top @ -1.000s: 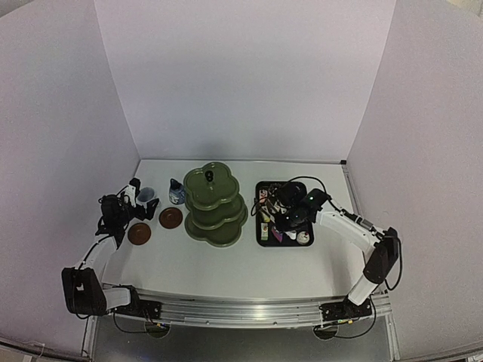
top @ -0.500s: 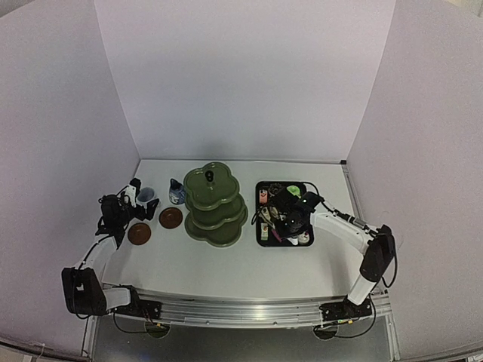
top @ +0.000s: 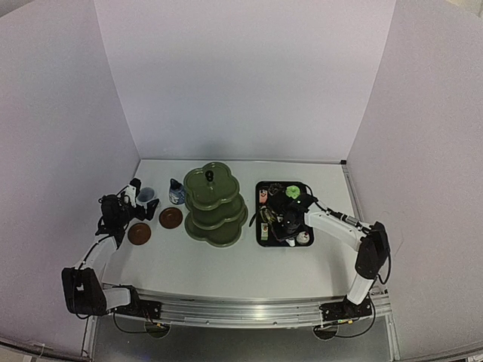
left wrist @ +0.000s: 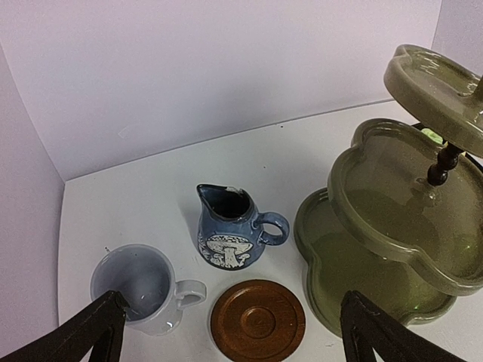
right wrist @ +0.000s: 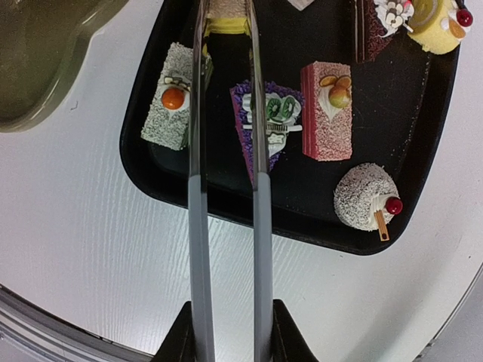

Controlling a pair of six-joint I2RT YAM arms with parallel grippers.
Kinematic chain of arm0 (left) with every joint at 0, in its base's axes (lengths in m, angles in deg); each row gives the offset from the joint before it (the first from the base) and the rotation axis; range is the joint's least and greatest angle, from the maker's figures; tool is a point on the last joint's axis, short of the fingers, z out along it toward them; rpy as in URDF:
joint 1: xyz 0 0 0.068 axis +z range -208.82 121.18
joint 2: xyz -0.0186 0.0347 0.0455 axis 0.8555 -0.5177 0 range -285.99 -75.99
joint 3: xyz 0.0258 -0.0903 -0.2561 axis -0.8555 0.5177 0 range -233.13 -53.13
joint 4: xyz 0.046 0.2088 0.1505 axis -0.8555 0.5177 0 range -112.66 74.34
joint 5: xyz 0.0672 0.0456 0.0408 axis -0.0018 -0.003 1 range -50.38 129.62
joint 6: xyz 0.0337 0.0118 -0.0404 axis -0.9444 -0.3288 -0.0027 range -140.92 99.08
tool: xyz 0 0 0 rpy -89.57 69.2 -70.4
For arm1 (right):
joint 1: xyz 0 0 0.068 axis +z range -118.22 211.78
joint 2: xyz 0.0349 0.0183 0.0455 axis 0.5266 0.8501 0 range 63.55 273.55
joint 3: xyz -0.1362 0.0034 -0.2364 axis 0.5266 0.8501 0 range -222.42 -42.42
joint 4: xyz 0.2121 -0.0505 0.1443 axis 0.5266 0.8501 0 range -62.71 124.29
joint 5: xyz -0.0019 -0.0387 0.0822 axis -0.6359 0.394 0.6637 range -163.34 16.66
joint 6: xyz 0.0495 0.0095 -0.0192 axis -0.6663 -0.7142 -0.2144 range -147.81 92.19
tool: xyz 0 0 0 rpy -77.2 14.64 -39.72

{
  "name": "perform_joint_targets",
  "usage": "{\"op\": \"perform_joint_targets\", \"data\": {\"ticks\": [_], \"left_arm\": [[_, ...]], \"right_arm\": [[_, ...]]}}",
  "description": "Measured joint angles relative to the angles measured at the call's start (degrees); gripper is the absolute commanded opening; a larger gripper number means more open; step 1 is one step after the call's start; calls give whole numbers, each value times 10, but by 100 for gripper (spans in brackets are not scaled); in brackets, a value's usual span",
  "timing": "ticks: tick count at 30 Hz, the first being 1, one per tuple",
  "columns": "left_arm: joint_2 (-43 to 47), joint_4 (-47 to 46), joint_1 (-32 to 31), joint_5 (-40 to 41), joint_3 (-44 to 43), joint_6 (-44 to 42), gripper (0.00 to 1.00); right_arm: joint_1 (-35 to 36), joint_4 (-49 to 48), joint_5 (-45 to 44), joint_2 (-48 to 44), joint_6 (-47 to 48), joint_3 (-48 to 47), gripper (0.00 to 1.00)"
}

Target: Serve the afternoon tea

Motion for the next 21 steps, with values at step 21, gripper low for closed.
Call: {"op": "perform_joint_targets", "data": {"ticks": [21], "left_arm": [[19, 40, 0, 6, 0, 8, 100]], "right_arm": [[0, 32, -20, -75, 46, -28, 0]]}}
